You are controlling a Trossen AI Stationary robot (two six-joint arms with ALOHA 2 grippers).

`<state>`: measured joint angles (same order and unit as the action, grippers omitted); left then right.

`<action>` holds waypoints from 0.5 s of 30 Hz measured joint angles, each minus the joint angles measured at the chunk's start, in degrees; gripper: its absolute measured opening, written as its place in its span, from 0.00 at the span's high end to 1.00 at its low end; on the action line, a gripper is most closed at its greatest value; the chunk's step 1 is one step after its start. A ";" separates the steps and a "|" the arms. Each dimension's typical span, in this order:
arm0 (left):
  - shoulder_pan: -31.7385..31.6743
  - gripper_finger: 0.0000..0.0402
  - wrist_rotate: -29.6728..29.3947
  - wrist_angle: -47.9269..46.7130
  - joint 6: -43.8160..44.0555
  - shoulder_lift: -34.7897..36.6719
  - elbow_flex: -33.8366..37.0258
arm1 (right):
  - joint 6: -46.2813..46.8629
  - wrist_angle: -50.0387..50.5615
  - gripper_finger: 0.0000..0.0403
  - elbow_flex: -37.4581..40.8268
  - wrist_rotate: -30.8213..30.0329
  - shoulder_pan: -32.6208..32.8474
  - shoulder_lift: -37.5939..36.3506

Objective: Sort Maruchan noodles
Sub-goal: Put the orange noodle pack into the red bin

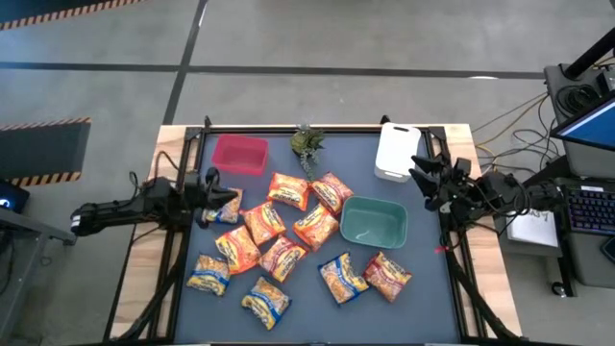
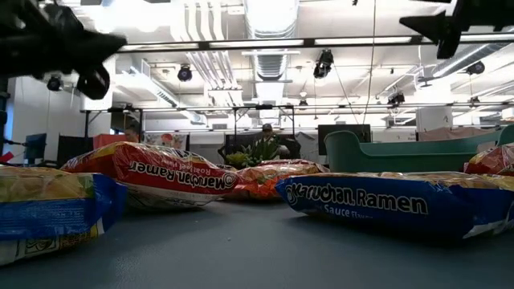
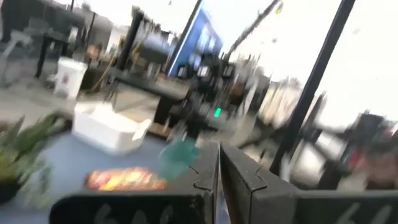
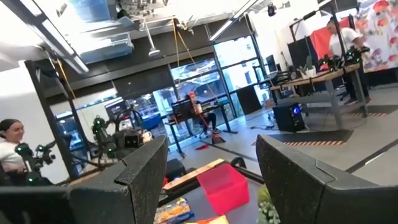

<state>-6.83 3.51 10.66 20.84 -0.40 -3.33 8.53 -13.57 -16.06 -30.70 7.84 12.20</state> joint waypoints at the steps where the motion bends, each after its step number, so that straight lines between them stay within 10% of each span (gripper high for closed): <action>1: -0.02 1.00 0.00 2.09 0.40 0.00 0.00 | -0.38 0.05 0.42 -0.70 0.02 0.00 0.90; 15: -0.02 1.00 -12.47 14.55 5.84 -2.08 0.00 | -2.60 4.24 0.42 -8.33 -0.94 0.00 13.35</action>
<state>-6.85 -8.97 25.21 26.68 -2.48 -3.33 5.93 -9.33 -24.39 -31.64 7.84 25.55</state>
